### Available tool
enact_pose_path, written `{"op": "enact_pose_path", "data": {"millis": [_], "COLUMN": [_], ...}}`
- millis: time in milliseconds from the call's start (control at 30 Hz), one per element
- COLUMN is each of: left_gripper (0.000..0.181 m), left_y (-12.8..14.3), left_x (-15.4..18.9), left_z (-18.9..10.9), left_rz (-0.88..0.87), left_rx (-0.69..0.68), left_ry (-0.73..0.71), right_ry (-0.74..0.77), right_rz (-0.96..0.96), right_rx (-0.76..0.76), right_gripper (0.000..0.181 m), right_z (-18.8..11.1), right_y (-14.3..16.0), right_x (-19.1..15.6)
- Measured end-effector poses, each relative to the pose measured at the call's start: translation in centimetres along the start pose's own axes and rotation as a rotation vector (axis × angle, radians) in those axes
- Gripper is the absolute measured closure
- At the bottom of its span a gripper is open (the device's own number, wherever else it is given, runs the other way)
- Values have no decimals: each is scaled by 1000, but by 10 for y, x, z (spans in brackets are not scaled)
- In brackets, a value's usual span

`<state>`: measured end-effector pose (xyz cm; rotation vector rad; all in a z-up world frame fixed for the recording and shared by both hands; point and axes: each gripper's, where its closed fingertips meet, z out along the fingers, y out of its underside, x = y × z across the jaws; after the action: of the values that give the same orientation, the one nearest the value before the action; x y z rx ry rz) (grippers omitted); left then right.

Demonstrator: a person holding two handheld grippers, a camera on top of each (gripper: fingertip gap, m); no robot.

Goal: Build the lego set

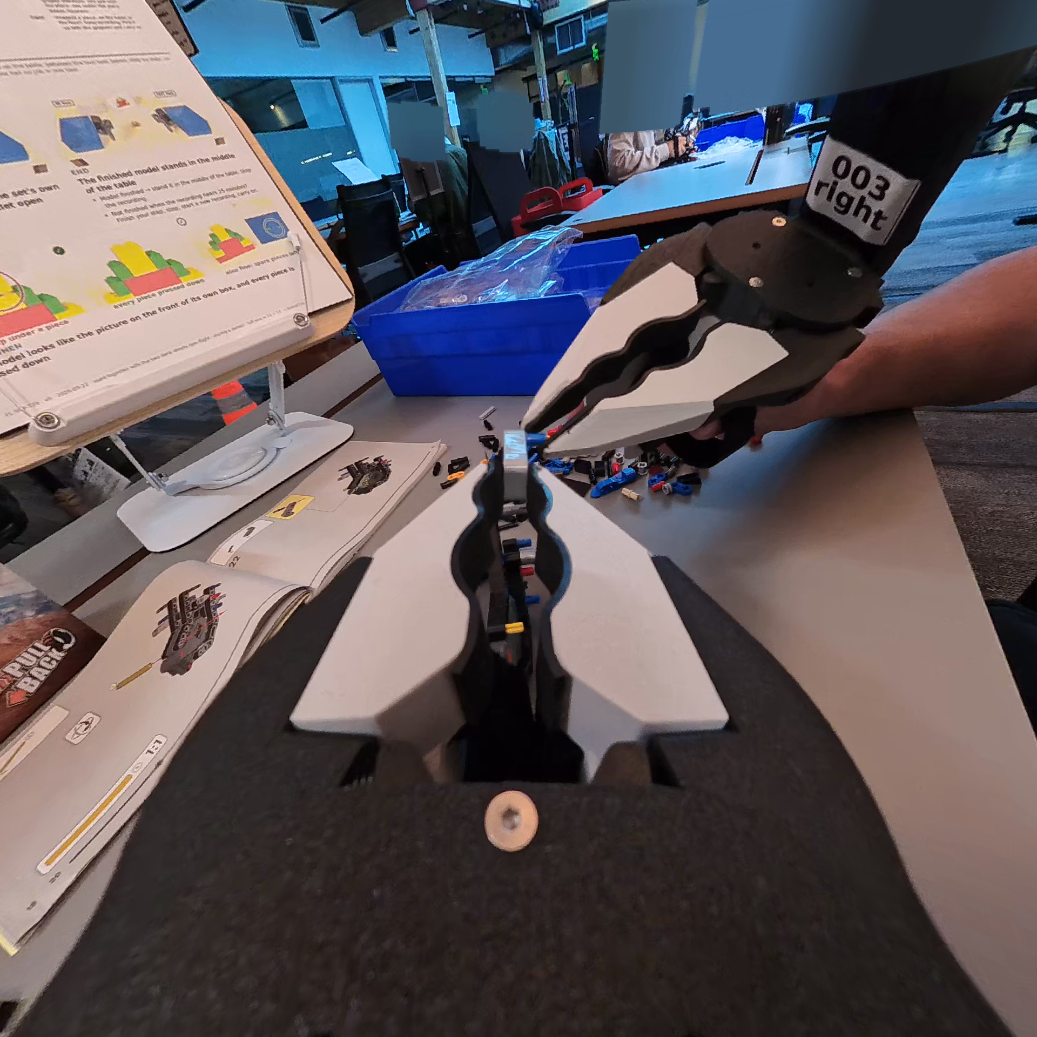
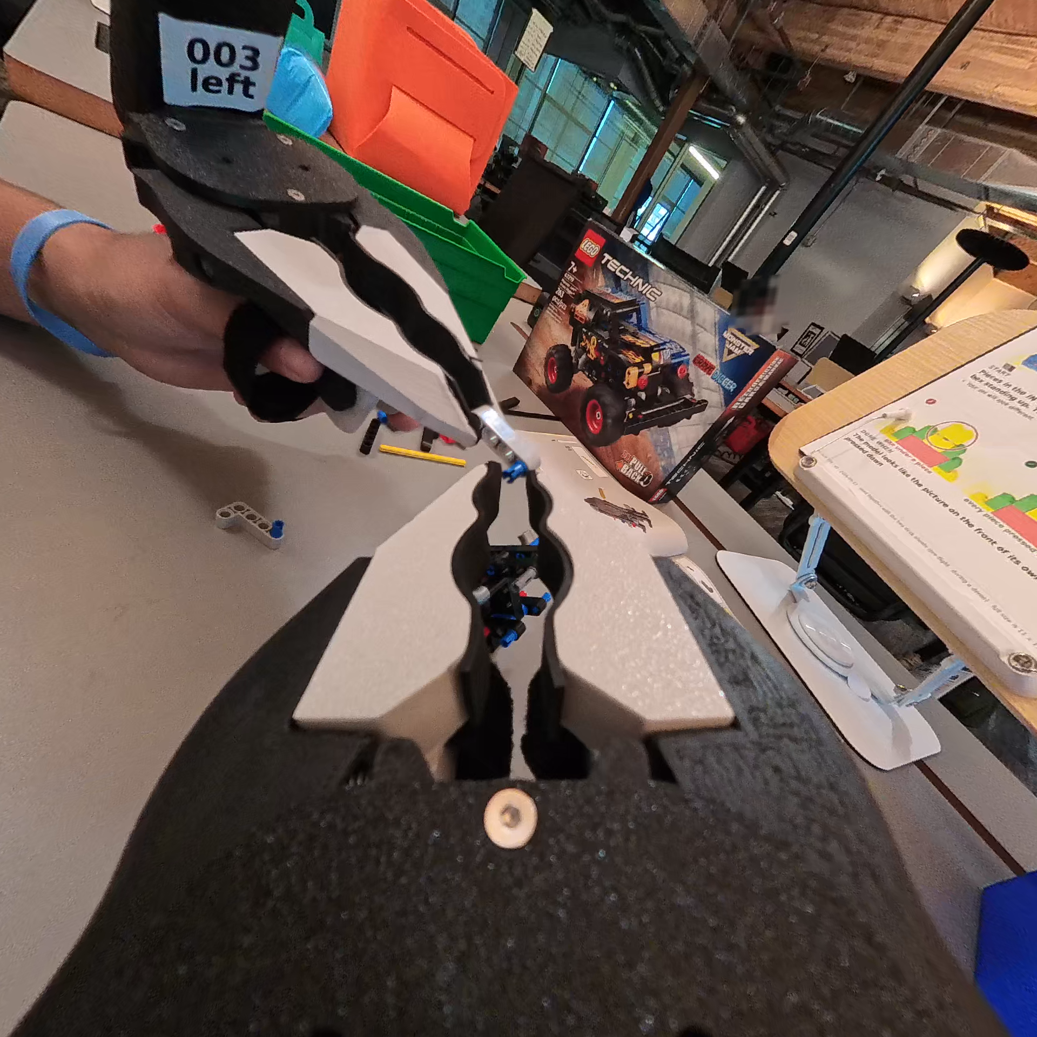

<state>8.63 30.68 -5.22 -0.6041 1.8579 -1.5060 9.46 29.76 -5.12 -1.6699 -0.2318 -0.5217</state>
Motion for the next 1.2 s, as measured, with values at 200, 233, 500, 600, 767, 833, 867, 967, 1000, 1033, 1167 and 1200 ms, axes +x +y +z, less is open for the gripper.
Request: {"op": "enact_pose_path", "data": {"millis": [200,233,500,600,767,833,867,967,1000,1033,1167,1200], "left_gripper": [175,175,175,175,175,175,175,175,175,175,175,175], "left_y": [4,5,6,6,11,11,10,11,11,11,9,9], "left_x": [2,2,1,1,3,3,3,-2,-5,-8,-14,-14], "left_z": [4,5,7,8,12,13,13,12,10,9,5,5], "left_rz": [-12,-16,-67,-67,-72,-58,-47,-54,-67,-79,-113,-108], "left_rx": [-11,-12,-2,1,-20,-19,-18,-26,-25,-20,-1,1], "left_ry": [-9,-9,-12,-28,-19,-31,-36,-55,-61,-69,-62,-65], "right_ry": [10,16,42,50,42,31,30,26,28,31,30,27], "right_rz": [9,9,-23,-46,-69,-71,-74,-54,-43,-33,15,32], "right_rx": [-15,-20,-40,-55,-55,-64,-63,-57,-51,-42,-56,-54], "right_gripper": [171,172,181,181,181,181,181,181,181,181,181,181], "right_z": [0,0,0,1,0,2,2,0,-1,-2,-1,-1], "right_y": [2,3,4,6,4,5,5,5,4,2,6,6], "right_x": [2,3,7,8,4,1,0,2,4,6,9,9]}}
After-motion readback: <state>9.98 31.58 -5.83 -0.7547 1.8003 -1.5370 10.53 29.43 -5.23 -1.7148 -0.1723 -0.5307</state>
